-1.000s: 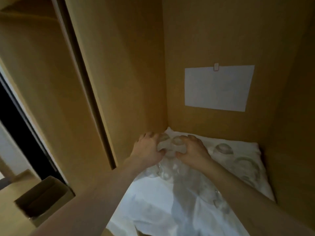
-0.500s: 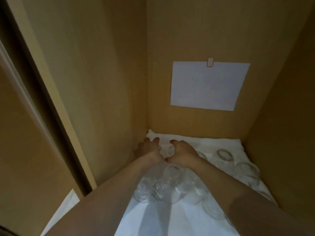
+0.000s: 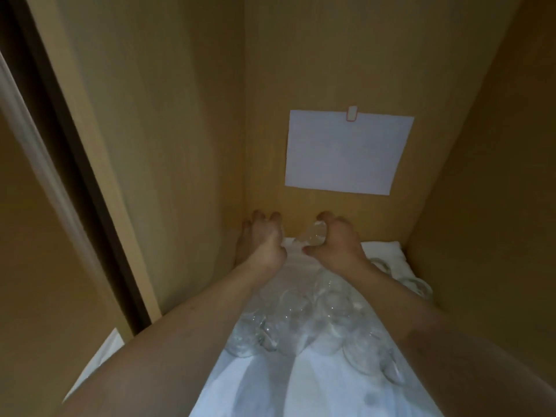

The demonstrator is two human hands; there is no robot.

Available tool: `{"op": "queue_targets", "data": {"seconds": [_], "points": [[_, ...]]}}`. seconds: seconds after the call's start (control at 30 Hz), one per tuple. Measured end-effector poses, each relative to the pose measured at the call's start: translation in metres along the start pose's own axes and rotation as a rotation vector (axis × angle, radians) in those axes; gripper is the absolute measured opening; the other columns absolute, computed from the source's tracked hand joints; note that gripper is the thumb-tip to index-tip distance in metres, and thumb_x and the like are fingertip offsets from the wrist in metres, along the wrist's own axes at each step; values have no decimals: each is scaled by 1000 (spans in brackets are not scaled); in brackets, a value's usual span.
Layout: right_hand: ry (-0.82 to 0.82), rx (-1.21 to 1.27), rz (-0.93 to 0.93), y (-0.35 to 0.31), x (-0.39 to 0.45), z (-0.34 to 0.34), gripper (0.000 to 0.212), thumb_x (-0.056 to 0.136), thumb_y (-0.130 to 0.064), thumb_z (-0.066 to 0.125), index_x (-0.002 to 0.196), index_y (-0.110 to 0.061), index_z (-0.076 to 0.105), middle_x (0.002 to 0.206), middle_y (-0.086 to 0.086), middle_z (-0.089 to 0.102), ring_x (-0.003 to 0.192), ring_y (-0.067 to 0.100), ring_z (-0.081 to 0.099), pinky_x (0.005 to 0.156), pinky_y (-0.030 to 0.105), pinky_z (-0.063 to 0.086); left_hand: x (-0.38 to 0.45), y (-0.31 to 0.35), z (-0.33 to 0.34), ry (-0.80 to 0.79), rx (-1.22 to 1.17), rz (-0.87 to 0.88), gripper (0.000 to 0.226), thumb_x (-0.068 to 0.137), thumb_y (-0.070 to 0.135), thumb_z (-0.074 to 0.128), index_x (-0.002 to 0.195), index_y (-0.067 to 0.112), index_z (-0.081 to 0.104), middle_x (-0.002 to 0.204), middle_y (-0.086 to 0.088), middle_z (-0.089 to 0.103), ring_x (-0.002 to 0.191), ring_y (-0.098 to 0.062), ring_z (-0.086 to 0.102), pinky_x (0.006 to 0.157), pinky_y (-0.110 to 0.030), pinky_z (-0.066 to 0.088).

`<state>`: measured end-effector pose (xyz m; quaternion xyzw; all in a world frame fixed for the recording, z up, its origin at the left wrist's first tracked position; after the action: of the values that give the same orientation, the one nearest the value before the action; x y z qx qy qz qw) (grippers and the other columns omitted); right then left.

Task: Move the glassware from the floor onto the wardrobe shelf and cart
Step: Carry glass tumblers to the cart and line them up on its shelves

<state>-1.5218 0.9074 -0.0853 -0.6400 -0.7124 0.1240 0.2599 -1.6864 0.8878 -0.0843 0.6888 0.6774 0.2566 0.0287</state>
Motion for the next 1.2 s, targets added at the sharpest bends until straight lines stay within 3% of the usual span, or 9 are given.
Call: {"op": "queue_targets", "data": {"seconds": [0.17, 0.3, 0.47, 0.63, 0.7, 0.87, 1.03, 1.13, 1.2], "points": [[314, 171, -24, 6, -46, -89, 90, 74, -35, 83, 150, -21, 37, 136, 8, 39, 118, 25, 50, 98, 28, 42, -15, 60, -59, 248, -295, 66, 69, 76, 24, 79, 137, 21, 47, 129, -10, 41, 113, -34, 49, 91, -35, 44], [543, 183, -77, 9, -102, -164, 86, 75, -26, 81, 149, -17, 38, 133, 6, 32, 115, 18, 41, 96, 20, 32, -50, 114, -93, 444, -480, 94, 84, 71, 26, 83, 144, 16, 42, 132, -8, 34, 121, -25, 38, 100, -25, 34], [817, 271, -147, 17, -177, -233, 82, 73, -19, 81, 144, -20, 39, 136, -3, 22, 117, 19, 40, 99, 30, 45, -107, 166, -121, 650, -763, 144, 98, 60, 18, 88, 146, 11, 41, 124, 5, 21, 116, -14, 36, 107, -31, 42], [1215, 362, -312, 30, -258, -285, 80, 70, -14, 87, 131, -22, 35, 134, 11, 40, 121, 25, 47, 94, 44, 54, -167, 224, -149, 747, -1015, 293, 88, 59, 5, 91, 132, 6, 43, 127, -1, 28, 104, 1, 43, 98, -20, 49], [1291, 413, -308, 44, -285, -301, 82, 71, -21, 90, 133, -20, 36, 131, 10, 49, 121, 25, 53, 97, 42, 53, -188, 251, -153, 723, -1101, 373, 85, 62, 6, 91, 131, 5, 41, 129, -3, 36, 109, 6, 44, 98, -15, 46], [1367, 439, -269, 77, -353, -345, 88, 69, -23, 92, 140, -8, 42, 132, -1, 52, 119, 18, 58, 99, 24, 50, -238, 323, -150, 601, -1210, 450, 86, 67, 25, 92, 133, 23, 37, 125, 22, 44, 120, 7, 47, 100, -9, 39], [1404, 406, -181, 133, -421, -395, 92, 72, -16, 90, 144, -15, 34, 135, 5, 51, 121, 19, 57, 103, 34, 51, -283, 408, -133, 401, -1283, 461, 93, 64, 41, 92, 136, 33, 34, 135, 10, 52, 121, -11, 56, 100, -31, 54], [1436, 293, -45, 174, -468, -427, 99, 67, -16, 92, 146, -19, 32, 131, 2, 44, 118, 14, 54, 100, 32, 52, -310, 476, -113, 245, -1326, 512, 97, 67, 30, 92, 140, 32, 27, 138, 7, 48, 120, -14, 55, 99, -32, 55], [1455, 236, 42, 204, -502, -445, 99, 65, -17, 93, 144, -18, 34, 130, 2, 40, 116, 14, 53, 98, 34, 53, -330, 522, -95, 104, -1389, 558, 103, 67, 20, 91, 143, 35, 24, 135, 14, 40, 113, -7, 54, 89, -20, 55]]}}
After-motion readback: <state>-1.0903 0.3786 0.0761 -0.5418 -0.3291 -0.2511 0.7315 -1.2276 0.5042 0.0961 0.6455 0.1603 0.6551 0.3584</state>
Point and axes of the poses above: each hand's wrist, its own x-axis towards the middle knuckle, its own z-axis out of the palm, y = z × x, the point moved 6 cm from there along x, towards the middle knuckle
